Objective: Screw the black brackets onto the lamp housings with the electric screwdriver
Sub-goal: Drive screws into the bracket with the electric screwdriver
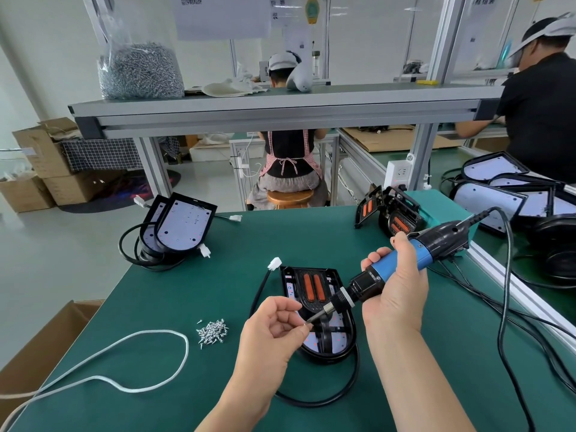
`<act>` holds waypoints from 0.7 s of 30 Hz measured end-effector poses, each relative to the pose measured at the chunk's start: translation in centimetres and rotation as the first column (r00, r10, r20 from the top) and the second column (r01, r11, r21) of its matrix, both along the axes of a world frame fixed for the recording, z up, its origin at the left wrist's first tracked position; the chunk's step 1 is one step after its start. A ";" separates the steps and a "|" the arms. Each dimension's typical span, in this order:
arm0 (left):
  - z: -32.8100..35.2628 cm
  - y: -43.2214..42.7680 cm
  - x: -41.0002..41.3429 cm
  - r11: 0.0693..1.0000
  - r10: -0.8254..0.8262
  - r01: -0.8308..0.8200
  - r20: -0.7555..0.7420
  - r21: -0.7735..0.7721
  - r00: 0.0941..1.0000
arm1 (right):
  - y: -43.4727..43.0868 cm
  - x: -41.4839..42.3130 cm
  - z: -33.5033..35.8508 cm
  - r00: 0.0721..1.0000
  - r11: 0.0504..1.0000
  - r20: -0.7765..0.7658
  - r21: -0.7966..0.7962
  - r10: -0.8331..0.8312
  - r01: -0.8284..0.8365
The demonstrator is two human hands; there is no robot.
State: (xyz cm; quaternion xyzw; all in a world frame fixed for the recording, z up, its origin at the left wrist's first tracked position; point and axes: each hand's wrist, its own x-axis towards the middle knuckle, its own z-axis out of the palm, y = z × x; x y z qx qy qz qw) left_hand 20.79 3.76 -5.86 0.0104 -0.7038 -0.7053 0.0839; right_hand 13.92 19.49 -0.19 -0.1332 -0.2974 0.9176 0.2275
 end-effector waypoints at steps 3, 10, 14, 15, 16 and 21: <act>0.0 0.0 -0.1 1.000 0.006 -0.006 0.005 0.006 1.000 | -0.2 0.0 0.1 1.000 1.000 -0.003 0.002 0.007 -0.007; -0.4 0.0 0.0 1.000 0.013 -0.013 0.031 0.026 0.999 | -0.5 -0.1 -0.2 1.000 1.000 0.000 0.003 0.016 -0.016; -0.4 -0.4 0.1 0.999 0.031 -0.032 0.032 0.036 0.999 | -0.6 -0.1 -0.3 1.000 1.000 -0.002 0.004 0.026 -0.026; -0.5 -0.4 0.1 0.999 0.031 -0.032 0.032 0.036 0.999 | -0.7 0.0 -0.4 1.000 1.000 0.000 0.004 0.025 -0.025; -0.5 -0.4 0.1 0.999 0.030 -0.031 0.034 0.037 0.999 | -0.7 0.1 -0.4 1.000 1.000 0.001 0.003 0.025 -0.025; -0.4 -0.3 0.4 0.999 0.047 -0.047 0.019 -0.019 0.999 | -0.8 0.3 -0.4 1.000 1.000 0.006 0.008 0.014 -0.014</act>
